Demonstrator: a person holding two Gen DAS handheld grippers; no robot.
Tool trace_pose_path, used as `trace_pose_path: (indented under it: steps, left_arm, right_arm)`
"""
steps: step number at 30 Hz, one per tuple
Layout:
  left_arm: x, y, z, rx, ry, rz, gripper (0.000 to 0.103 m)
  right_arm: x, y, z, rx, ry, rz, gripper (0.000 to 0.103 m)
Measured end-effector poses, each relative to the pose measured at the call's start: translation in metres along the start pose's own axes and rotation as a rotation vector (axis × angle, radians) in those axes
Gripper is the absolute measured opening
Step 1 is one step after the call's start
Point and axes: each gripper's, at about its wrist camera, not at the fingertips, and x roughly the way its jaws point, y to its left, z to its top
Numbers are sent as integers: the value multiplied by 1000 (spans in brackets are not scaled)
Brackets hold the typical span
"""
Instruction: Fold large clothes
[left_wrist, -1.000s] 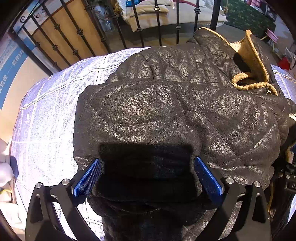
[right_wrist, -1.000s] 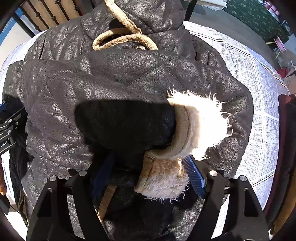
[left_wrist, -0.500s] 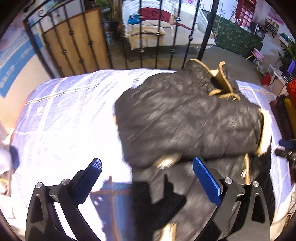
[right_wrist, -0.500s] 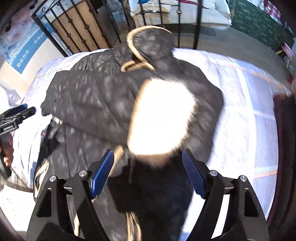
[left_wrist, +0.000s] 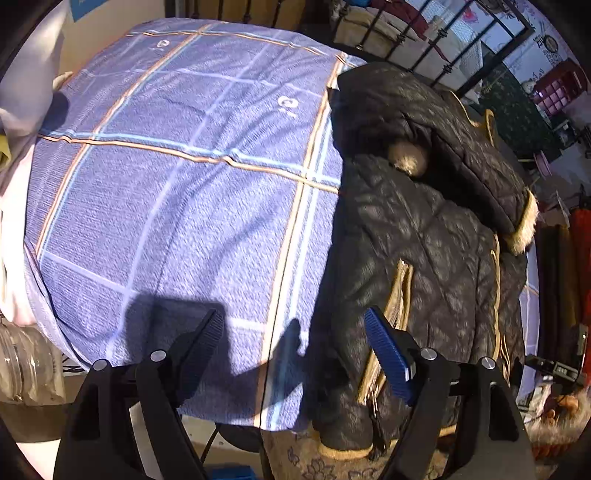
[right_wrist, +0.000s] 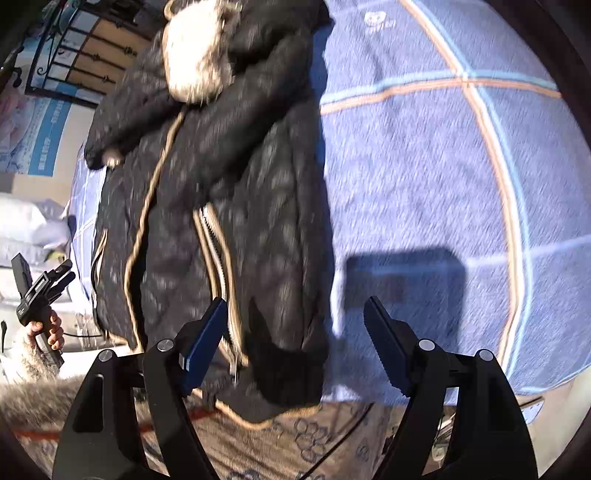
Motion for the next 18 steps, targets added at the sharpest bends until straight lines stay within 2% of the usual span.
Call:
trace_pose_path:
  steps: [5,8,10,13,14,16,18]
  left_arm:
    - [17,-31,-27,117,93,-70,75]
    - [35,-42,-36,142,131,-93,75]
    - [53,-48,-42,168,165,-62,75]
    - [77,-56,-51,185,205,-32,72]
    - [80,-59,-51,180,205,-34,65]
    - [79,-62,-50,183,210,-40,56]
    - [77,-62,-48,188,225,-58,41]
  right_arm:
    - [16,-6,-27,4,59,36,76]
    - [24,-5,-35,8,99,72,76]
    - [30,-5,-38,6,119,80,75]
    - [43,-1,-42,14,144,104,62]
    - [44,-1,-44,25,139,120,54]
    - [43,-1,-46,29,136,143,45]
    - [40,-2,-46,22,132,150,35]
